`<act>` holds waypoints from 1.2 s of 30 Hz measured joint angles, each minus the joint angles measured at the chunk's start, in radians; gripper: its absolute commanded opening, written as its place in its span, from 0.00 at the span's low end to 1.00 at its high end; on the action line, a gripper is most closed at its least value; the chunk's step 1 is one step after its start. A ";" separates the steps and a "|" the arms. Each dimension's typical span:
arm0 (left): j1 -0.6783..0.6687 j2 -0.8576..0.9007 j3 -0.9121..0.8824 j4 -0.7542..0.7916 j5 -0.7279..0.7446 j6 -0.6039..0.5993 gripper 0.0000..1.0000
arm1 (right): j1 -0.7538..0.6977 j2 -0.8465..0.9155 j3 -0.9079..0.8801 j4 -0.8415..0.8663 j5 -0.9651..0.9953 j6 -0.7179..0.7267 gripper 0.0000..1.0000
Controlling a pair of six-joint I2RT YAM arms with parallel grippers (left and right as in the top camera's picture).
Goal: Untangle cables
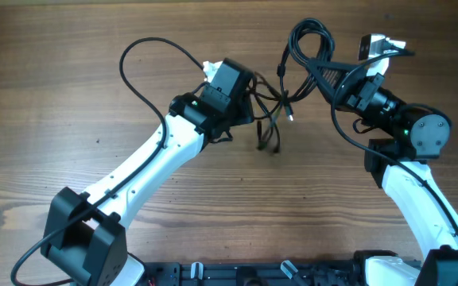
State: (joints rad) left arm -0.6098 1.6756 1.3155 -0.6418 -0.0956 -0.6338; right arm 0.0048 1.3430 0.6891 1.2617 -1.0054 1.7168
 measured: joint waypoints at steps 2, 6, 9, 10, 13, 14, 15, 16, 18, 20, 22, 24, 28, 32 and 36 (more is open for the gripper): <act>0.000 0.000 0.001 -0.029 -0.030 0.000 0.49 | 0.000 0.000 0.000 -0.001 -0.001 0.000 0.04; 0.000 0.000 0.002 -0.074 -0.086 0.000 0.36 | 0.000 0.000 0.000 -0.001 -0.007 0.000 0.04; 0.000 0.000 0.003 -0.102 -0.129 0.003 0.29 | 0.001 0.001 0.000 -0.001 -0.008 0.000 0.04; 0.000 0.000 0.003 -0.107 -0.144 0.001 0.27 | 0.001 0.001 0.000 -0.001 -0.008 0.000 0.04; 0.000 0.000 0.003 -0.126 -0.193 0.003 0.24 | 0.001 0.001 0.000 0.000 -0.008 0.000 0.04; 0.000 0.000 0.003 -0.132 -0.209 0.003 0.24 | 0.001 0.001 0.000 0.000 -0.008 0.000 0.04; 0.000 0.000 0.003 -0.139 -0.226 0.003 0.25 | 0.001 0.001 0.000 0.000 -0.008 0.000 0.04; 0.000 0.000 0.003 -0.148 -0.247 0.003 0.26 | 0.001 0.001 0.000 0.000 -0.008 0.000 0.04; 0.000 0.000 0.003 -0.166 -0.285 0.003 0.39 | 0.001 0.001 0.000 0.000 -0.008 0.000 0.04; 0.000 0.000 0.002 -0.196 -0.341 0.002 0.39 | 0.001 0.001 0.000 0.000 -0.007 0.000 0.04; 0.002 0.000 0.002 -0.222 -0.374 0.003 0.38 | 0.001 0.001 0.000 0.000 -0.007 0.000 0.04; 0.007 0.000 0.002 -0.249 -0.406 0.003 0.29 | 0.001 0.001 0.000 0.000 -0.007 0.000 0.04; 0.058 0.000 0.002 -0.304 -0.426 0.007 0.27 | 0.001 0.001 0.000 0.001 -0.007 0.000 0.04; 0.136 0.000 0.002 -0.327 -0.439 0.006 0.34 | 0.001 0.001 0.000 0.003 -0.007 0.000 0.04; 0.161 0.000 0.002 -0.327 -0.439 0.003 0.55 | 0.001 0.001 0.000 0.004 -0.007 0.000 0.04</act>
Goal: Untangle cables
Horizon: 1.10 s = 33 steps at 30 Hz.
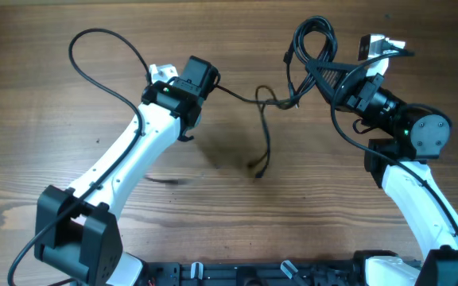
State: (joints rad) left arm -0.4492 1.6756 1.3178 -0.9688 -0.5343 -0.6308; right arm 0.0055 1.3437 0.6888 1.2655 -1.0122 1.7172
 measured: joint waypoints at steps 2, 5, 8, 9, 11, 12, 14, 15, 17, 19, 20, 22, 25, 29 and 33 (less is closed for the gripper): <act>0.003 0.000 0.000 0.004 0.000 -0.004 0.83 | 0.000 0.000 0.000 0.000 0.000 0.000 0.04; 0.003 0.000 0.000 0.010 0.005 -0.004 1.00 | 0.000 0.000 0.000 0.000 0.000 0.000 0.04; 0.003 0.000 0.000 0.011 0.035 -0.003 1.00 | 0.000 0.000 0.000 0.000 0.000 0.000 0.04; 0.003 -0.001 0.000 0.011 0.047 -0.003 1.00 | 0.000 0.000 0.000 -0.002 0.000 -0.001 0.04; 0.003 -0.018 0.000 0.012 0.070 0.002 1.00 | 0.000 0.000 0.000 -0.014 0.001 -0.001 0.04; 0.003 -0.038 0.000 0.015 0.081 0.011 1.00 | 0.000 0.000 0.000 -0.015 0.001 -0.001 0.04; 0.003 -0.092 0.000 0.029 0.108 0.038 1.00 | 0.000 0.000 0.000 -0.015 0.002 -0.004 0.05; 0.003 -0.130 0.000 0.034 0.121 0.051 1.00 | 0.000 0.000 0.000 -0.016 0.003 -0.009 0.04; 0.003 -0.192 0.000 0.041 0.140 0.066 1.00 | 0.000 0.000 0.000 -0.026 0.004 -0.016 0.04; 0.003 -0.249 0.000 0.042 0.155 0.076 1.00 | 0.000 0.000 0.000 -0.043 0.004 -0.021 0.04; 0.003 -0.270 0.000 0.043 0.160 0.079 1.00 | 0.000 0.000 0.000 -0.049 0.004 -0.031 0.04; 0.003 -0.320 0.000 0.050 0.167 0.082 1.00 | 0.000 0.000 0.000 -0.057 0.003 -0.055 0.04; 0.003 -0.382 0.000 0.072 0.170 0.088 1.00 | 0.000 0.000 0.000 -0.059 -0.004 -0.116 0.04; 0.003 -0.439 0.000 0.103 0.188 0.088 1.00 | 0.000 0.000 0.000 -0.054 -0.052 -0.260 0.04; 0.003 -0.452 0.000 0.119 0.227 0.088 1.00 | -0.001 0.000 0.000 0.023 -0.134 -0.418 0.04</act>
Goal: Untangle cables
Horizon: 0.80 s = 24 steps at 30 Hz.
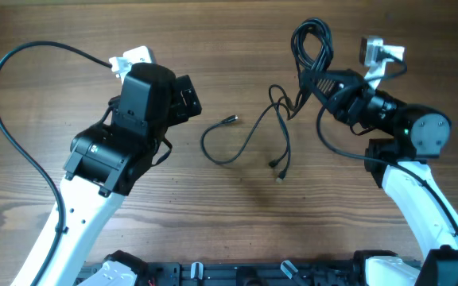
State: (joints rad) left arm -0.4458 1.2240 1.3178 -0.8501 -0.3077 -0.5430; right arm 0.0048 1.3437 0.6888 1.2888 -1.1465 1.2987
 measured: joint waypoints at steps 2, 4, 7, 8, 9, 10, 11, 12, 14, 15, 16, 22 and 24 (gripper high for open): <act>0.000 0.000 0.000 0.006 0.028 0.000 1.00 | 0.000 0.000 0.000 0.063 -0.060 -0.088 0.04; 0.000 0.000 0.000 0.026 0.073 0.000 1.00 | 0.000 0.000 0.000 0.127 -0.135 -0.170 0.04; 0.000 0.000 0.000 0.059 0.136 -0.004 1.00 | 0.000 0.000 0.000 0.183 -0.231 -0.249 0.04; 0.000 0.000 0.000 0.066 0.154 -0.013 1.00 | 0.000 0.000 0.000 0.183 -0.252 -0.268 0.04; 0.000 0.000 0.000 0.072 0.169 -0.024 1.00 | 0.000 0.000 0.000 0.183 -0.272 -0.283 0.04; 0.000 0.000 0.000 0.074 0.178 -0.039 1.00 | 0.000 0.000 0.000 0.185 -0.301 -0.312 0.04; 0.000 0.000 0.000 0.074 0.191 -0.067 1.00 | 0.000 0.000 0.000 0.186 -0.312 -0.322 0.04; 0.000 0.000 0.000 0.074 0.199 -0.091 1.00 | 0.000 0.000 0.000 0.186 -0.325 -0.337 0.04; 0.000 0.000 0.000 0.074 0.214 -0.142 1.00 | 0.000 0.000 0.000 0.186 -0.346 -0.359 0.04; 0.000 0.000 0.000 0.077 0.229 -0.176 1.00 | 0.000 0.000 0.000 0.185 -0.354 -0.364 0.04; 0.000 0.000 0.000 0.079 0.240 -0.198 1.00 | 0.000 0.000 0.000 0.186 -0.359 -0.371 0.04; 0.000 0.000 0.000 0.081 0.336 -0.336 0.96 | 0.000 0.000 0.000 0.185 -0.403 -0.410 0.04; 0.000 0.000 0.000 0.082 0.382 -0.403 0.96 | 0.000 0.000 0.000 0.185 -0.409 -0.424 0.04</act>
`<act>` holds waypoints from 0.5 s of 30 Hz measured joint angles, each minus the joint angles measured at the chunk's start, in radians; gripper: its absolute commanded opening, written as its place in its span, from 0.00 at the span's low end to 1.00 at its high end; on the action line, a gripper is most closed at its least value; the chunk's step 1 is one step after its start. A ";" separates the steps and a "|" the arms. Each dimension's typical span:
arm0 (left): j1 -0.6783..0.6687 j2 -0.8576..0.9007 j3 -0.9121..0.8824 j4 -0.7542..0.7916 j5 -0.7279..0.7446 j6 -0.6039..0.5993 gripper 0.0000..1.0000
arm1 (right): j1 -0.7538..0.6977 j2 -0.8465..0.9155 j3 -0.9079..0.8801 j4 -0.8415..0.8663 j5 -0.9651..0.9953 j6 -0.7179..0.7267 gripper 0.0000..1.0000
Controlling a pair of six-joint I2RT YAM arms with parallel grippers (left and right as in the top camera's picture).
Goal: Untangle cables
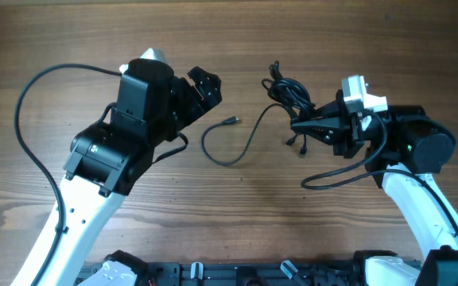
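A black cable bundle (283,87) hangs bunched at the tip of my right gripper (299,127), which is shut on it. Short plug ends (294,144) dangle below the fingers. One thin black cable (223,157) runs from the bundle down onto the table. It curls into a loop, and its plug end (233,121) lies free. My left gripper (203,84) hovers left of that plug. Its jaws are apart and nothing is between them.
The left arm's own black supply cable (30,95) arcs over the table's left side. A similar cable (332,176) loops under the right arm. The wooden table (237,222) holds nothing else in view.
My right gripper has moved left and toward the middle with the bundle, which is now more tightly bunched. The strand that trailed at centre right is lifted. My left gripper shifted slightly right.
First my left gripper gripped a strand in the tangle at centre while the right held the bundle at the back right. Then the left was further left, the strand stretched between. Later that strand lay looped on the table, released. Now the right holds the bundle nearer the middle.
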State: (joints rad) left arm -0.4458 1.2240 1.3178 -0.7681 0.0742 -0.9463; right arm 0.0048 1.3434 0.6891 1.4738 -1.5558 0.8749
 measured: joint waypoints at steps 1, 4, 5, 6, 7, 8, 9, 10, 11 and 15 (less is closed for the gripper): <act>0.000 0.000 0.000 0.000 0.022 -0.033 0.95 | 0.000 0.000 0.000 0.000 -0.002 -0.011 0.04; 0.000 0.000 0.000 0.002 0.095 -0.113 0.83 | 0.000 0.000 0.000 -0.006 -0.002 -0.029 0.04; 0.000 0.000 0.000 0.002 0.115 -0.128 0.83 | 0.000 0.000 0.000 -0.007 -0.002 -0.033 0.04; 0.000 0.000 0.000 0.002 0.133 -0.137 0.83 | 0.000 0.000 0.000 -0.007 -0.002 -0.036 0.04; 0.000 0.000 0.000 -0.001 0.145 -0.137 0.83 | 0.000 0.000 0.000 -0.010 -0.002 -0.037 0.04; 0.000 0.000 0.000 -0.005 0.156 -0.129 0.83 | 0.000 0.000 0.000 -0.019 -0.002 -0.039 0.04; 0.000 0.000 0.000 -0.006 0.164 -0.111 0.83 | 0.000 0.000 0.000 -0.040 0.001 -0.040 0.04; 0.000 0.000 0.000 -0.007 0.170 -0.083 0.86 | 0.000 0.000 0.000 -0.073 0.006 -0.043 0.04; -0.003 0.000 0.000 -0.008 0.173 -0.048 0.88 | 0.000 0.000 0.000 -0.099 0.012 -0.043 0.04; -0.042 0.000 0.000 0.012 0.184 0.148 0.95 | 0.000 0.000 0.000 -0.270 0.109 -0.025 0.04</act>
State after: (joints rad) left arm -0.4881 1.2240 1.3178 -0.7563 0.2584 -0.7982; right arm 0.0048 1.3437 0.6891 1.2034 -1.4467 0.8497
